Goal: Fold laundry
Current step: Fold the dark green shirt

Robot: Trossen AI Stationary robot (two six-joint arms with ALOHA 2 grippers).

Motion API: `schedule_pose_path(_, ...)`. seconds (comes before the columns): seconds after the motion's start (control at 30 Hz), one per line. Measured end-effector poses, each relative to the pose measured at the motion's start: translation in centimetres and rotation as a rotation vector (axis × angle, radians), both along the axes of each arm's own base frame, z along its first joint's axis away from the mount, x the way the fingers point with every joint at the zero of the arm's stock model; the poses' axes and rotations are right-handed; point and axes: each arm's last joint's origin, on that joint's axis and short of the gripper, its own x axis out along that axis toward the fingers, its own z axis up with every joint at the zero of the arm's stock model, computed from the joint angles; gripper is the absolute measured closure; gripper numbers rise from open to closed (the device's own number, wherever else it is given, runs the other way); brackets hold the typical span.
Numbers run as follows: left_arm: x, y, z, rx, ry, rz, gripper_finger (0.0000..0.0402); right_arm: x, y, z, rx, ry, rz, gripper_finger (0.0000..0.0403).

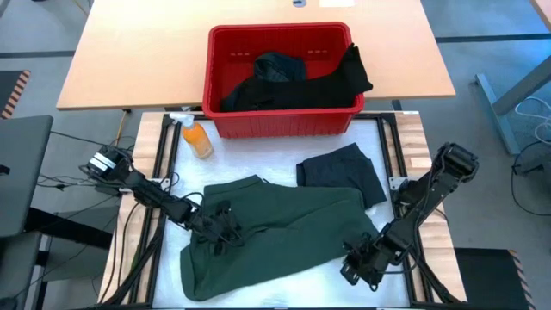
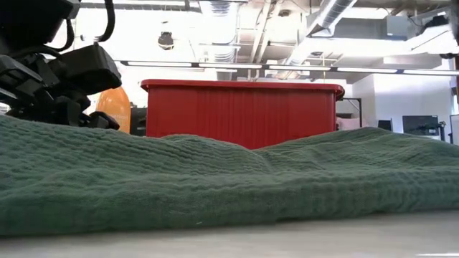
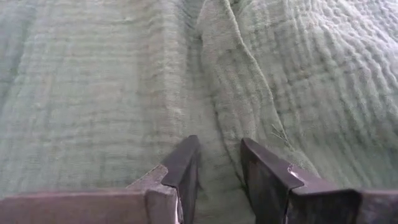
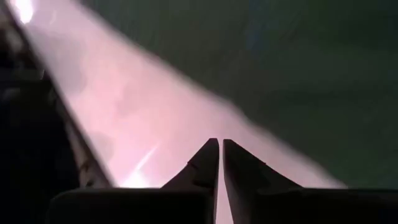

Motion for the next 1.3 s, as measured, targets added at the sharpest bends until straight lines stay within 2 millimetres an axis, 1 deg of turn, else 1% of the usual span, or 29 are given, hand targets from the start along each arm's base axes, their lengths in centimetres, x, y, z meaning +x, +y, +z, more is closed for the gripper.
schedule_pose_path(0.07,0.0,0.0,0.0,0.000,0.000,-0.001,0.0292,0.1,-0.8,-0.1,-0.102,-0.026,-0.041,0.0360)
schedule_pose_path(0.13,0.0,0.0,0.0,-0.001,0.001,-0.002,0.0292,-0.1,-1.7,-0.7,-0.178,-0.007,-0.061,0.0368)
schedule_pose_path(0.2,0.0,0.0,0.0,-0.004,0.003,-0.001,0.0292,-0.2,-2.3,-1.5,-0.219,0.041,-0.068,0.0378)
schedule_pose_path(0.27,-0.2,-0.1,0.0,-0.007,0.009,-0.004,0.0292,-0.4,-2.5,-2.2,-0.227,0.074,-0.071,0.0385)
schedule_pose_path(0.4,-0.5,-0.4,0.0,-0.009,0.022,-0.011,0.0292,-0.4,-1.6,-3.9,-0.119,0.196,-0.029,0.0383)
schedule_pose_path(0.53,-0.7,-0.6,0.1,-0.012,0.030,-0.018,0.0291,0.2,0.5,-4.6,0.046,0.244,0.007,0.0372)
schedule_pose_path(0.67,-0.9,-0.7,0.3,-0.023,0.036,-0.030,0.0291,1.3,2.5,-3.5,0.170,0.245,0.057,0.0375)
schedule_pose_path(0.7,-1.0,-0.7,0.3,-0.026,0.039,-0.034,0.0291,1.7,2.8,-2.9,0.176,0.238,0.077,0.0377)
schedule_pose_path(0.77,-1.1,-0.7,0.5,-0.033,0.044,-0.041,0.0292,2.6,3.4,-1.1,0.186,0.201,0.130,0.0380)
schedule_pose_path(0.83,-1.2,-0.7,0.5,-0.034,0.051,-0.050,0.0292,3.2,3.3,0.6,0.138,0.183,0.173,0.0381)
schedule_pose_path(0.97,-1.5,-0.7,1.1,-0.041,0.054,-0.069,0.0292,4.1,2.0,3.5,-0.051,0.174,0.226,0.0367)
schedule_pose_path(1.03,-1.8,-0.5,1.5,-0.043,0.059,-0.069,0.0292,4.3,0.9,4.8,-0.190,0.172,0.189,0.0357)
schedule_pose_path(1.07,-1.9,-0.5,1.7,-0.043,0.061,-0.068,0.0291,4.3,0.0,4.9,-0.258,0.198,0.161,0.0352)
schedule_pose_path(1.1,-2.0,-0.4,1.9,-0.041,0.064,-0.067,0.0291,4.4,-1.0,4.9,-0.305,0.249,0.152,0.0347)
schedule_pose_path(1.17,-2.2,-0.2,2.3,-0.034,0.056,-0.059,0.0291,4.9,-2.8,4.2,-0.343,0.344,0.187,0.0337)
schedule_pose_path(1.3,-2.4,-0.1,2.7,-0.025,0.043,-0.048,0.0292,6.6,-6.0,2.5,-0.338,0.360,0.256,0.0307)
